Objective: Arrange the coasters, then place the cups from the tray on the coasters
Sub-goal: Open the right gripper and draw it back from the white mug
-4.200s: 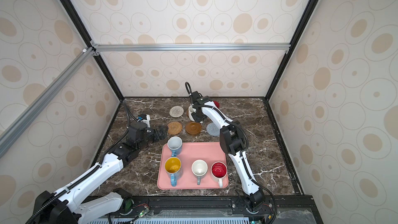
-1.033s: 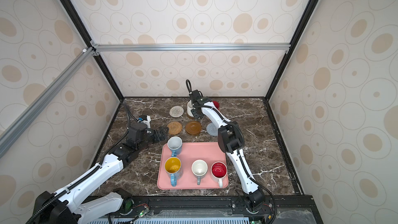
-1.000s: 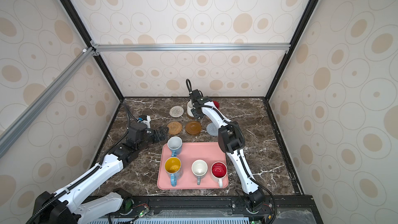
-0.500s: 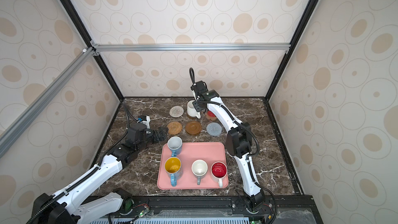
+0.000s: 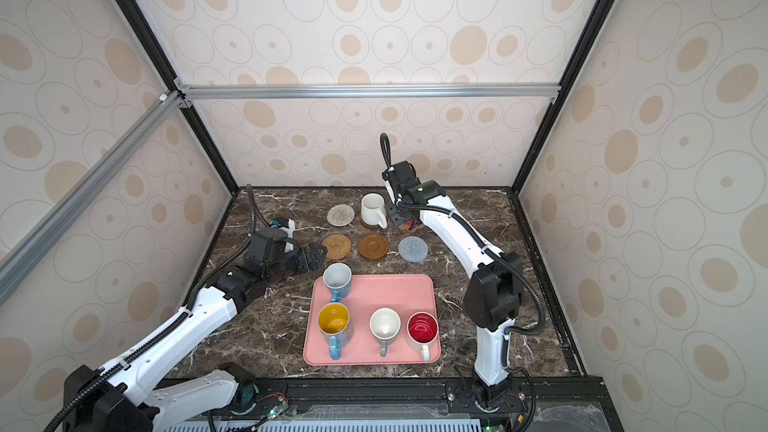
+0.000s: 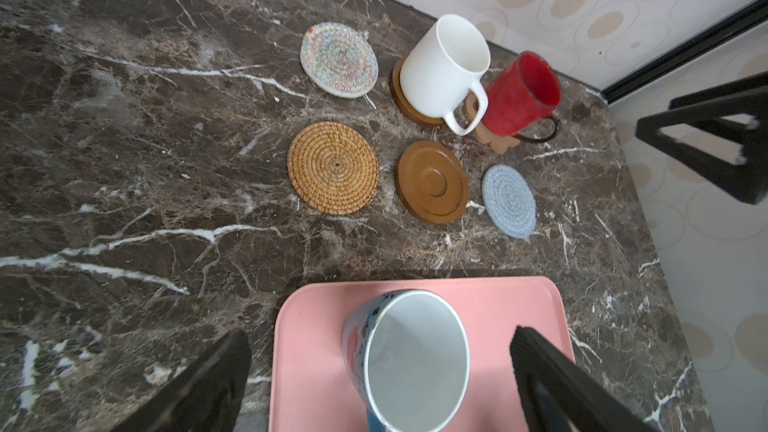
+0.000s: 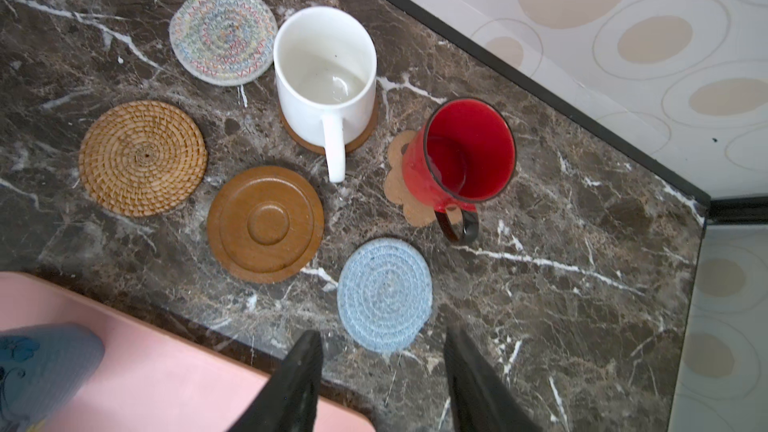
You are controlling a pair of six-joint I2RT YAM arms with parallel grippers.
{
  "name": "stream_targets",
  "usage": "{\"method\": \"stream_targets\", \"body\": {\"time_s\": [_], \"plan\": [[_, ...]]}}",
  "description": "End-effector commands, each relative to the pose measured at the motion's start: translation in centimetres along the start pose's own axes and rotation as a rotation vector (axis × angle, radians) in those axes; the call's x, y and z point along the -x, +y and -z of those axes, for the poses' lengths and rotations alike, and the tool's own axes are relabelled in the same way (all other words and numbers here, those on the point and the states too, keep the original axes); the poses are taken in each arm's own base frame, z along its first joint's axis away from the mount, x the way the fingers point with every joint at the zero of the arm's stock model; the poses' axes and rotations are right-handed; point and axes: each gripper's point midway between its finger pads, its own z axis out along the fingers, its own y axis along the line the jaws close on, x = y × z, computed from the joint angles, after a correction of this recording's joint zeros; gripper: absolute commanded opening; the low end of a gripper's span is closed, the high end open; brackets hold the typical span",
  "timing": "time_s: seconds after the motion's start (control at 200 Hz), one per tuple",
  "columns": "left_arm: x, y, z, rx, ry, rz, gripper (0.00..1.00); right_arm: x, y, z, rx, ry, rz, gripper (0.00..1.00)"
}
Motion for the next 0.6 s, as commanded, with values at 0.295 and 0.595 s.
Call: {"method": "stream_targets", "body": {"time_s": [0.295, 0.595], "plan": [[-3.0, -2.1, 1.4, 0.018, 0.147, -0.047, 0.95, -4.9, -0.8, 3.0, -0.011, 0.042, -0.036, 0.52], [-7.5, -4.1, 0.6, 0.005, 0.271, -0.067, 0.93, -7.4, 0.2, 3.8, 0.046, 0.058, -0.064, 0.52]]}}
